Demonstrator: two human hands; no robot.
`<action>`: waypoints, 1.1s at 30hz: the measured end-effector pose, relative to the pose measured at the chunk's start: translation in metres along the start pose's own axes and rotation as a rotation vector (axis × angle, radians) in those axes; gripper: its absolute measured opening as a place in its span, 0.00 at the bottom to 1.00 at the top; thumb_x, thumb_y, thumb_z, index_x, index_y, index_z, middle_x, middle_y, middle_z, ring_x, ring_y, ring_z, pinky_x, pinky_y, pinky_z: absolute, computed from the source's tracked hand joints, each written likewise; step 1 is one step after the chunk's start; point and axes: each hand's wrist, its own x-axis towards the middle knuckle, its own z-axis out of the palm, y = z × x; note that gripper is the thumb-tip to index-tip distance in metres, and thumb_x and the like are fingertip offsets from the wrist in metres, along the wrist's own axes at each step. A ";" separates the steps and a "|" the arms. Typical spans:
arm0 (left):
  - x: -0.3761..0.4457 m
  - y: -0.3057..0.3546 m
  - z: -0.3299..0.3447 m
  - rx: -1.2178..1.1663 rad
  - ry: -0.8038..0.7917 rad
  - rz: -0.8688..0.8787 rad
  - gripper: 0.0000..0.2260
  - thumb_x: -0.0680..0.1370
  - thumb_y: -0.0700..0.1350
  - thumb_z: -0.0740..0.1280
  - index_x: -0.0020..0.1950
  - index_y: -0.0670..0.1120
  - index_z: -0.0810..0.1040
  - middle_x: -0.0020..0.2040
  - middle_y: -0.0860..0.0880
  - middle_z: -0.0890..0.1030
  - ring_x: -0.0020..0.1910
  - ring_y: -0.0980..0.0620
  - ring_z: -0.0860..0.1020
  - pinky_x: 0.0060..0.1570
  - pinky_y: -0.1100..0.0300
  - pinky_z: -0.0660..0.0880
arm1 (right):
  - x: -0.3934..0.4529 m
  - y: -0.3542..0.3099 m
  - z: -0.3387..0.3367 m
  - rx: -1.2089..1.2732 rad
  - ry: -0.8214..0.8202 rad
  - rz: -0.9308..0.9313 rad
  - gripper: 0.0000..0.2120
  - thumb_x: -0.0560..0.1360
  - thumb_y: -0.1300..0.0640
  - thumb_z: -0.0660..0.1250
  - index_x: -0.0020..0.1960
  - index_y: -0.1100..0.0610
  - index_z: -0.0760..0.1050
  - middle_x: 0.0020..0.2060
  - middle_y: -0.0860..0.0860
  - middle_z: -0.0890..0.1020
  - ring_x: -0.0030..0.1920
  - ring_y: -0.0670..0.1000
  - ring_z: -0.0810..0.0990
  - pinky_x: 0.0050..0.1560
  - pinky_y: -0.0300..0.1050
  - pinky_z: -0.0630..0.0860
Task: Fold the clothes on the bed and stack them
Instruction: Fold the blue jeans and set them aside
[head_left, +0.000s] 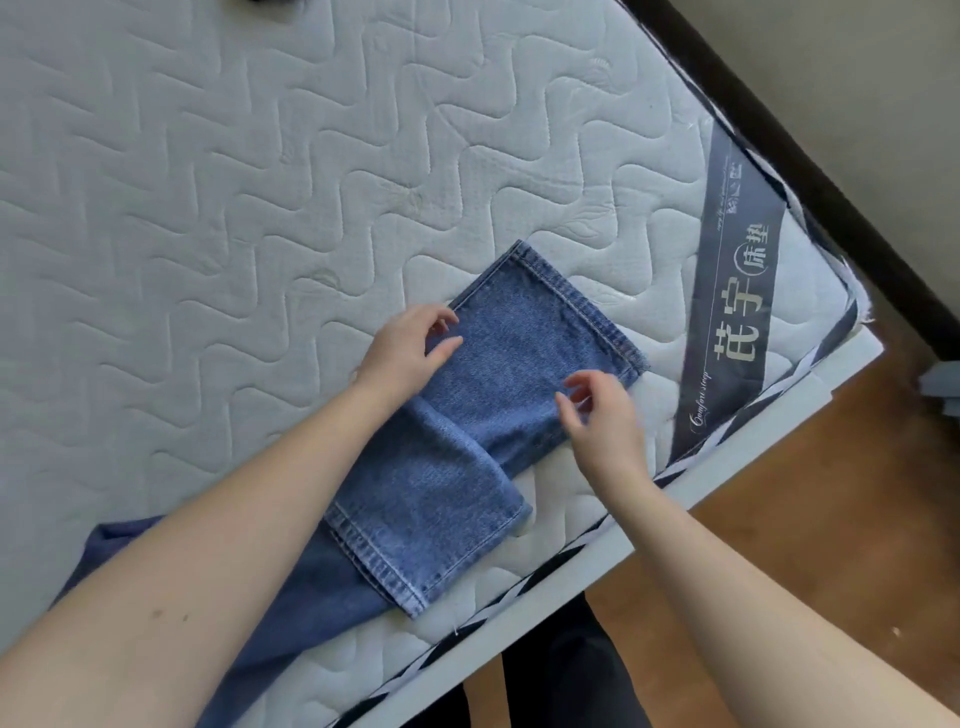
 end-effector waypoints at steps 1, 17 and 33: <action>-0.016 -0.008 -0.002 0.037 -0.086 0.007 0.11 0.77 0.50 0.70 0.57 0.48 0.78 0.49 0.50 0.80 0.49 0.51 0.78 0.54 0.52 0.74 | -0.011 -0.006 0.013 0.002 -0.088 -0.031 0.07 0.76 0.59 0.69 0.53 0.57 0.77 0.43 0.50 0.77 0.45 0.51 0.76 0.52 0.54 0.74; -0.239 -0.110 -0.082 0.127 0.029 0.073 0.07 0.74 0.37 0.66 0.49 0.42 0.82 0.47 0.47 0.82 0.50 0.45 0.78 0.52 0.51 0.74 | -0.125 -0.089 0.104 -0.428 -0.666 -0.183 0.12 0.75 0.46 0.65 0.57 0.45 0.75 0.48 0.49 0.83 0.51 0.55 0.80 0.42 0.46 0.72; -0.411 -0.242 -0.134 0.149 0.088 -0.352 0.24 0.66 0.23 0.61 0.56 0.40 0.83 0.57 0.43 0.82 0.60 0.41 0.78 0.65 0.51 0.69 | -0.201 -0.135 0.210 0.085 -0.578 0.215 0.08 0.78 0.51 0.66 0.55 0.51 0.80 0.47 0.44 0.84 0.47 0.45 0.81 0.50 0.43 0.76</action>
